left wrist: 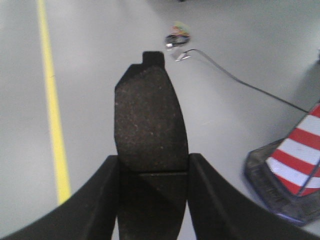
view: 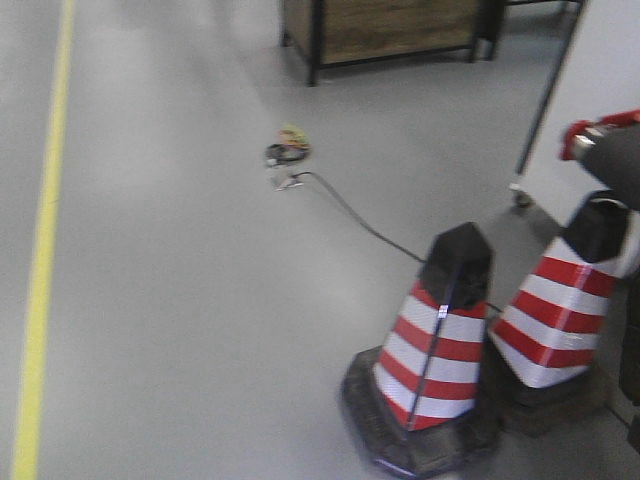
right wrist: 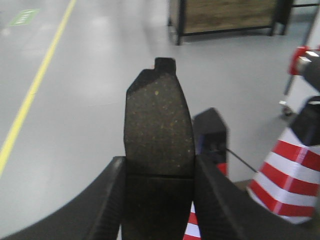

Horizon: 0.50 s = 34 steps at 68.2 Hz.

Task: Move and align brake pads A on conveyor
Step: 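Drive past the red-and-white cones toward the conveyor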

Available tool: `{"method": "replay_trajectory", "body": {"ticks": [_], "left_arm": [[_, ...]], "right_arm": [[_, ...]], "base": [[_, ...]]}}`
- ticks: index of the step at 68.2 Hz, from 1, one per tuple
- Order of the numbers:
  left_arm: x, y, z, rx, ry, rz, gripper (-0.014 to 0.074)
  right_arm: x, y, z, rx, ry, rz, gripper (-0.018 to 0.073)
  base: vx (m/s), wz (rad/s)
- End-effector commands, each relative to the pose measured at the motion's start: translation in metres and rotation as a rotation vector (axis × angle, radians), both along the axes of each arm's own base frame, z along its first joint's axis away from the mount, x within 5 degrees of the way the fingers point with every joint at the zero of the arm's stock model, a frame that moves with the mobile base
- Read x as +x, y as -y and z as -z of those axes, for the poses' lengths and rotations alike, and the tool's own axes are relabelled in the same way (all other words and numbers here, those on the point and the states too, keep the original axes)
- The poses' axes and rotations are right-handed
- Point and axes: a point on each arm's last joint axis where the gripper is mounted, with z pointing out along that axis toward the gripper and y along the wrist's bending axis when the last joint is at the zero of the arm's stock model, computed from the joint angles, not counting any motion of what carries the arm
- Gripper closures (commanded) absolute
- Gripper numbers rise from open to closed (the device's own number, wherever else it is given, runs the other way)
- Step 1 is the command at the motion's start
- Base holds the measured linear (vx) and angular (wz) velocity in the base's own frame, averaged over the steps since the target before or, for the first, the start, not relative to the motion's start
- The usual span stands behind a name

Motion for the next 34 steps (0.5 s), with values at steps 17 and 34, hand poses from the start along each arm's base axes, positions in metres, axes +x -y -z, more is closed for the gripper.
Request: {"method": "replay_trajectory", "body": {"ticks": [17, 34], "left_arm": [[0.004, 0.0006, -0.0173, -0.005, 0.121, 0.003, 0.0531], [0.004, 0.0006, -0.0173, -0.005, 0.121, 0.003, 0.0531]], "right_arm": [[0.0024, -0.0001, -0.0179, 0.015, 0.117, 0.002, 0.0565], [0.0024, -0.0001, -0.0179, 0.015, 0.117, 0.002, 0.0565]], "base": [[0.22, -0.83], [0.2, -0.75]]}}
